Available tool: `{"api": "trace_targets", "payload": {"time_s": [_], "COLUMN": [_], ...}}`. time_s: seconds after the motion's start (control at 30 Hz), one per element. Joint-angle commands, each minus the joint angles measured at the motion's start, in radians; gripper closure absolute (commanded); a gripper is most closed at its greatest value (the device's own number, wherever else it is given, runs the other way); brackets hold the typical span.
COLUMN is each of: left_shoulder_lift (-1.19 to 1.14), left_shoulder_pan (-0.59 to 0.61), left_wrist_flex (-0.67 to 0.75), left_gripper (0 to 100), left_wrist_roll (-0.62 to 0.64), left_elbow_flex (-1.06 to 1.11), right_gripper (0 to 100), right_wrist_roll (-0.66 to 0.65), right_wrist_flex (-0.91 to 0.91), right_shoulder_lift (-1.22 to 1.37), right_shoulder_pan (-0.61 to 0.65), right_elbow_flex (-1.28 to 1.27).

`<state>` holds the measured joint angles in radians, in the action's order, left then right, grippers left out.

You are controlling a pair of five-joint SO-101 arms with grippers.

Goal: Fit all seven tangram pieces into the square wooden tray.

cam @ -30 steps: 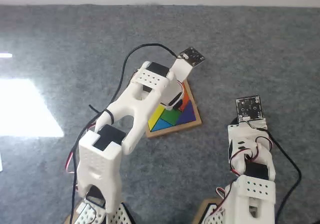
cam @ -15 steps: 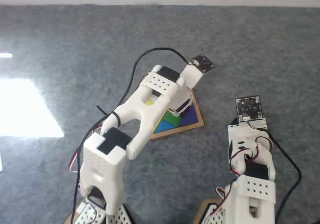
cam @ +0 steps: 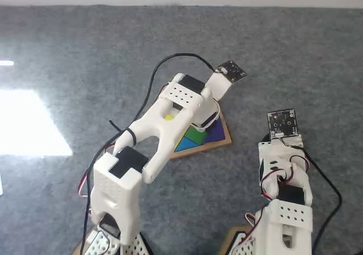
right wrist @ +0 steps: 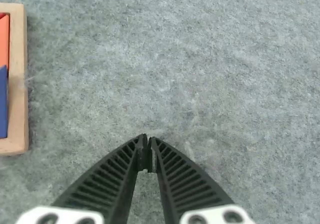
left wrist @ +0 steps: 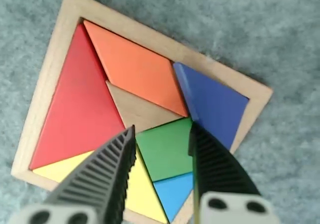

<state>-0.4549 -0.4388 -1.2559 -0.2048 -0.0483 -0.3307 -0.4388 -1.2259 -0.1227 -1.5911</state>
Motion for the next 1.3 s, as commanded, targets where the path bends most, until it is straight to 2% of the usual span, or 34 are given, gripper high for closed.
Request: {"api": "trace_targets", "payload": {"time_s": [0.0,0.2,0.43,0.63,0.73,0.9,1.07,1.27], "left_shoulder_lift": [0.064,0.063,0.071,0.327,0.528,0.891,1.221,1.537], "left_shoulder_pan": [-0.017,-0.021,-0.025,-0.02,-0.014,0.025,0.173,0.296], "left_wrist_flex": [-0.008,-0.049,-0.097,-0.1,-0.005,0.295,0.591,0.703], "left_gripper": [83,83,83,85,85,85,85,85], "left_wrist_roll": [0.018,0.041,0.046,0.083,0.086,0.083,0.035,0.018], "left_elbow_flex": [-0.085,-0.182,-0.185,-0.097,0.082,0.572,1.012,1.334], "right_gripper": [99.2,99.2,99.2,99.2,99.2,99.2,99.2,99.2], "right_wrist_roll": [-0.011,-0.011,-0.011,-0.011,-0.011,-0.011,-0.011,-0.011], "right_wrist_flex": [0.022,0.022,0.022,0.022,0.021,0.019,0.021,0.056], "right_shoulder_lift": [-0.012,-0.012,-0.012,-0.012,-0.013,-0.013,-0.013,-0.019], "right_shoulder_pan": [-0.005,-0.005,-0.005,-0.005,-0.007,-0.007,-0.005,-0.005], "right_elbow_flex": [0.009,0.009,0.009,0.009,0.009,0.009,0.005,-0.015]}}
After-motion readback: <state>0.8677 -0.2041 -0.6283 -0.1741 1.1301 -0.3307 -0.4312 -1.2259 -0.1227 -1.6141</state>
